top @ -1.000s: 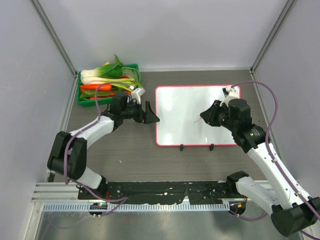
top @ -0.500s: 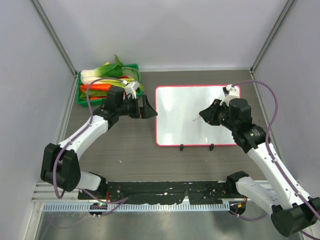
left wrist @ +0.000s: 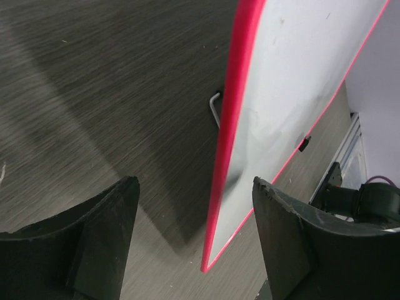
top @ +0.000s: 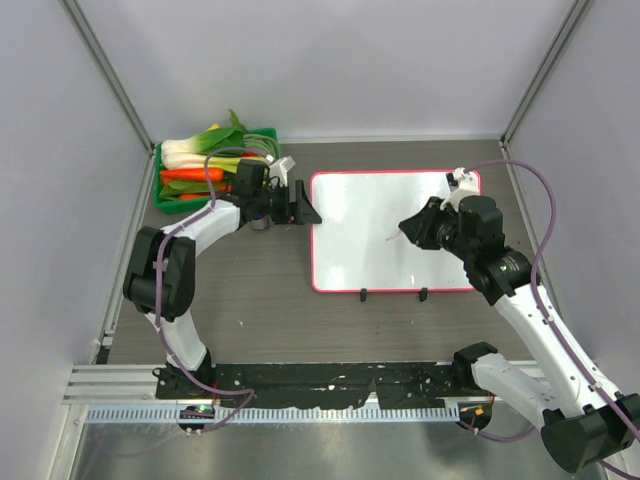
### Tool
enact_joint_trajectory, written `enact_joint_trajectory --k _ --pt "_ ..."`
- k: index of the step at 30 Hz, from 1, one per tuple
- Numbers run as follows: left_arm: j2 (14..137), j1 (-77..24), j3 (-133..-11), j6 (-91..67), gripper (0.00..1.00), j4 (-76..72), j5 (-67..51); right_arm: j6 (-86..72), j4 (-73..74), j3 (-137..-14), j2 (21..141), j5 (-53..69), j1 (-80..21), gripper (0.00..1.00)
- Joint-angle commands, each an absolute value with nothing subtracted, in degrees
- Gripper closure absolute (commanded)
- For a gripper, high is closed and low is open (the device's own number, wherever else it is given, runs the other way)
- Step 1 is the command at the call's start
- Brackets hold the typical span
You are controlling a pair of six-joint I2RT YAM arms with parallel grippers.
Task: Write a sentence on the whiteboard
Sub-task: Adjust the whiteboard at the center of the board.
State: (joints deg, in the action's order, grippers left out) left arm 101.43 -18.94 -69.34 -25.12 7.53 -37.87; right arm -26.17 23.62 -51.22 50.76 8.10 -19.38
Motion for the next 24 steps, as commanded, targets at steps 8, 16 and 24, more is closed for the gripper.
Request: enact_joint_trajectory --k 8,16,24 --pt "105.1 -18.9 -69.9 -24.0 0.37 -2.2 -52.7 -25.1 19.9 -54.2 51.9 8.4 -18.5 0.99" --pt "106.9 -20.2 -65.7 -25.4 0.5 -8.0 -54.6 -24.9 19.7 -54.1 52.4 9.1 -18.5 0.99" --pt "106.3 -20.3 -63.5 -23.4 0.78 -6.7 -54.9 -25.1 19.7 -53.3 51.9 9.4 -18.3 0.99"
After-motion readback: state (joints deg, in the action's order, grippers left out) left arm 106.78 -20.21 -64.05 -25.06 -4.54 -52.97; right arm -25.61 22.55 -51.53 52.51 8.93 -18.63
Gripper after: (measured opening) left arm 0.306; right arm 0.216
